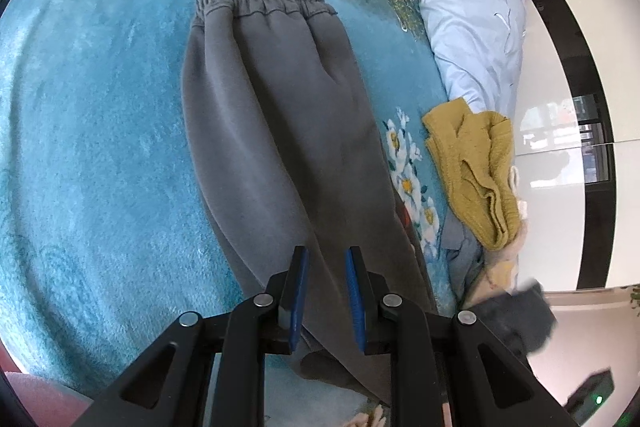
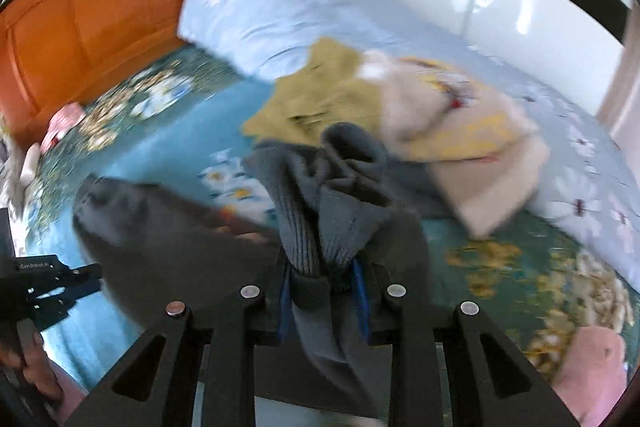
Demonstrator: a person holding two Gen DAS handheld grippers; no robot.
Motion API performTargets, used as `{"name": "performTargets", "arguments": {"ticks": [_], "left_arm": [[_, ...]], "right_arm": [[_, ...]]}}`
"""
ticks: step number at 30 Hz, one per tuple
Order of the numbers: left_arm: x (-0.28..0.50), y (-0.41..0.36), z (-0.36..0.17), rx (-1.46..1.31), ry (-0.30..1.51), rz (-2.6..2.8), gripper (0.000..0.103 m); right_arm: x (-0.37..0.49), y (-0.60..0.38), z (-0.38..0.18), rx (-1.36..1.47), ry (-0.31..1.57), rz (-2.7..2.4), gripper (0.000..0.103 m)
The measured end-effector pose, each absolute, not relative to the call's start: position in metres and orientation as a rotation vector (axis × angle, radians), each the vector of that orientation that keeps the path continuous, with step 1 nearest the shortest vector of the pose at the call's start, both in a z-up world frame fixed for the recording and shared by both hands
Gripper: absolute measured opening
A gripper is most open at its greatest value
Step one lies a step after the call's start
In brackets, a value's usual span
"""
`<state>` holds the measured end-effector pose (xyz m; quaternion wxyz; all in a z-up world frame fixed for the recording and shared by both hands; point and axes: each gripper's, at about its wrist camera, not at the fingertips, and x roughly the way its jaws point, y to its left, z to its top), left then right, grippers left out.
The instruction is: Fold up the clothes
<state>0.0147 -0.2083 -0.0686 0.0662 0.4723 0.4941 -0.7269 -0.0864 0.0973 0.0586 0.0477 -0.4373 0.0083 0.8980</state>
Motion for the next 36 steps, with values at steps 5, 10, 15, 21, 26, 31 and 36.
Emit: {"name": "performTargets", "arguments": {"ticks": [5, 10, 15, 21, 26, 31, 36], "left_arm": [[0.015, -0.21, -0.069, 1.429, 1.505, -2.189, 0.026], [0.015, -0.21, -0.071, 1.439, 1.515, -2.182, 0.027], [0.014, -0.21, -0.072, 1.445, 1.523, -2.173, 0.028], [0.012, -0.208, -0.075, 1.452, 1.533, -2.164, 0.029], [0.009, -0.205, -0.077, 1.473, 1.525, -2.162, 0.029], [0.013, -0.21, -0.076, 1.44, 1.547, -2.16, 0.029], [0.028, -0.237, -0.075, 1.253, 1.652, -2.101, 0.039]], "right_arm": [[-0.111, 0.037, 0.021, -1.464, -0.139, 2.717, 0.028], [-0.11, 0.008, -0.007, -1.614, -0.211, 2.748, 0.037], [-0.096, 0.008, 0.011, -1.622, -0.136, 2.932, 0.053], [-0.096, 0.093, 0.028, -1.456, 0.204, 2.795, 0.053], [-0.106, 0.106, -0.009, -1.602, 0.292, 2.627, 0.053], [-0.114, 0.054, -0.032, -1.757, 0.306, 2.693, 0.053], [-0.118, 0.059, -0.074, -1.89, 0.412, 2.576, 0.053]]}}
